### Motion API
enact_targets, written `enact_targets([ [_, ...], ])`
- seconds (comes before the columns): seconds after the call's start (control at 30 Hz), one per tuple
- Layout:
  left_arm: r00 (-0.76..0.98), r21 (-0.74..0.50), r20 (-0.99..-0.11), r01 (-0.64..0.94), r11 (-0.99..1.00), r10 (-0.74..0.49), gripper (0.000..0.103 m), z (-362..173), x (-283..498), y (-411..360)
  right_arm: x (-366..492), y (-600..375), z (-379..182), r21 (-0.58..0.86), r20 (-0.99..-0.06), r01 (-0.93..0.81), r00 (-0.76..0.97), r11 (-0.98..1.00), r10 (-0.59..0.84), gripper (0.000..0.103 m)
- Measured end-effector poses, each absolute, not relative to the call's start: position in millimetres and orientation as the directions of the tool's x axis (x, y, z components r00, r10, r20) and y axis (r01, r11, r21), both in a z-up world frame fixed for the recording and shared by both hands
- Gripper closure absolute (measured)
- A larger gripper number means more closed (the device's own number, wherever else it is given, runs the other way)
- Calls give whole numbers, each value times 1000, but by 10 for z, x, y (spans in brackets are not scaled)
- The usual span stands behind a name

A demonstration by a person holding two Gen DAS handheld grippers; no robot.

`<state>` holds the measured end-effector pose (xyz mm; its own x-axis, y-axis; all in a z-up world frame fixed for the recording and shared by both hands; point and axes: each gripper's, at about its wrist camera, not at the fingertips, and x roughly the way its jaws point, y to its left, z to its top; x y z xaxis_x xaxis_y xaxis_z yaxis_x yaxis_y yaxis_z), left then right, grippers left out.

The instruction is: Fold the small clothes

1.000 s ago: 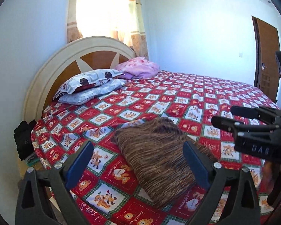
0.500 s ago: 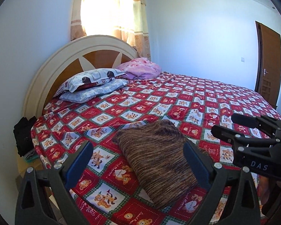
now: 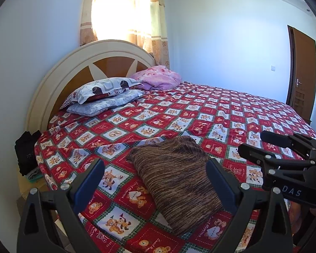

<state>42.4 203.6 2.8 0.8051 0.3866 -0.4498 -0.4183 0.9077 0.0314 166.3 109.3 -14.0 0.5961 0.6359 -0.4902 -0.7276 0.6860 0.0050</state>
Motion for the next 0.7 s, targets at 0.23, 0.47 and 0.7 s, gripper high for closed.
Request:
enact_targets([
  [0.23, 806, 30, -450, -417, 908, 385, 4, 27, 424, 2041, 1649, 1093, -137, 5, -491, -729, 594, 685, 636, 38],
  [0.47, 806, 29, -449, -418, 908, 385, 4, 26, 418, 2040, 1637, 1096, -132, 7, -494, -729, 592, 684, 637, 38],
  [0.7, 806, 30, -449, -418, 908, 386, 4, 19, 413, 2042, 1635, 1096, -135, 6, -492, -729, 594, 685, 637, 38],
])
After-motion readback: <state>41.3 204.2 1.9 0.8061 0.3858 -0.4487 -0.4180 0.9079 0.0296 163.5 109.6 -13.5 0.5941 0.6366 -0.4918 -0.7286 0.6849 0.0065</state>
